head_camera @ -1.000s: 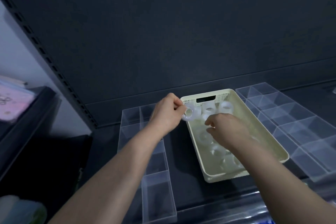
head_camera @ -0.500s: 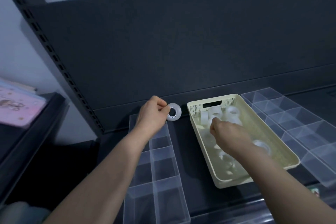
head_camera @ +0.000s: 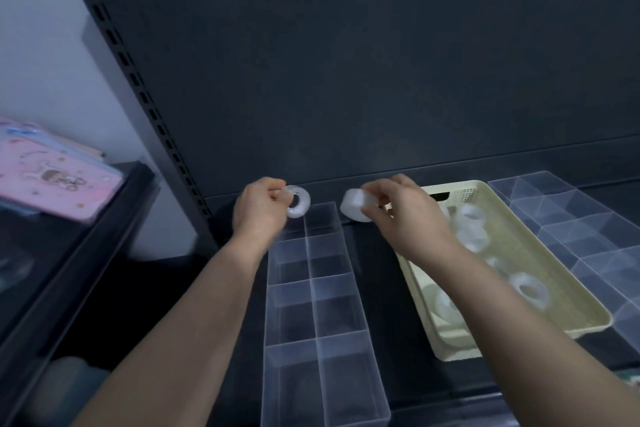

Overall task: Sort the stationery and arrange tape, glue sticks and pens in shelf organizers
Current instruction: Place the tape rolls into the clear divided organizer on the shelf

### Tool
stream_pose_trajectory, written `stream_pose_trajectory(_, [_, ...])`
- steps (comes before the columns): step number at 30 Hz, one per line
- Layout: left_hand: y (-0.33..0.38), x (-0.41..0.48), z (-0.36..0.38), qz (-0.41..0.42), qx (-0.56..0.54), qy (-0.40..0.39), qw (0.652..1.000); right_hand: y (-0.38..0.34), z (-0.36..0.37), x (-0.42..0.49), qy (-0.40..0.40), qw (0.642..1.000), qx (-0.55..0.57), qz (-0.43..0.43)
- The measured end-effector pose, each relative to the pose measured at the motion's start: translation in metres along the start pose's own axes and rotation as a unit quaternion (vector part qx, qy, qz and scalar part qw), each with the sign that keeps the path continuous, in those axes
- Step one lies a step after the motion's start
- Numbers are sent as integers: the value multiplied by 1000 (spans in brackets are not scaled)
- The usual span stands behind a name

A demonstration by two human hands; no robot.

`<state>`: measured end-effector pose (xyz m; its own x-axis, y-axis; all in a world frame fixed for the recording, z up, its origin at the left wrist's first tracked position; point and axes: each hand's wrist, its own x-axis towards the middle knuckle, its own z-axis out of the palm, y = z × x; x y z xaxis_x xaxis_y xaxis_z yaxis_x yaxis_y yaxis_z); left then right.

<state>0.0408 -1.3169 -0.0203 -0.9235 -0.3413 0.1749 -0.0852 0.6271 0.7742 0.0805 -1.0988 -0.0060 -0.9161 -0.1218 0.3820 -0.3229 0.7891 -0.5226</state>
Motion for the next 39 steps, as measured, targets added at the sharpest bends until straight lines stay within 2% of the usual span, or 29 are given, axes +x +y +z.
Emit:
stream_pose_trajectory(4, [-23, 12, -2, 9, 127, -32, 991, -15, 30, 8, -59, 998, 15, -16])
stream_pose_trajectory(9, [-37, 19, 17, 93, 282, -103, 949, -11, 49, 16, -70, 997, 11, -10])
stream_pose_trajectory(11, [-42, 22, 21, 132, 313, -119, 933, -11, 53, 19, -73, 997, 6, -10])
stream_pose_trajectory(14, [-47, 25, 14, 139, 262, -120, 948, -16, 60, 29, -77, 997, -8, -23])
stream_pose_trajectory(18, [-55, 21, -9, 108, 216, -80, 967, -35, 83, 47, -114, 992, -23, -52])
stream_pose_trajectory(22, [-64, 13, -29, 77, 209, -66, 973, -47, 110, 57, -207, 968, -121, -71])
stream_pose_trajectory(25, [-64, 6, -36, 84, 204, -54, 974, -49, 122, 58, -227, 956, -169, -77])
stream_pose_trajectory(32, [-47, -7, -36, 108, 194, -63, 973, -44, 104, 53, -174, 977, -108, -63])
stream_pose_trajectory(35, [-29, -12, -27, 131, 192, -72, 970, -25, 75, 41, -118, 984, -124, -56])
stream_pose_trajectory(39, [8, -23, -2, 164, 160, -94, 969, 18, 30, 19, -67, 985, -162, 4])
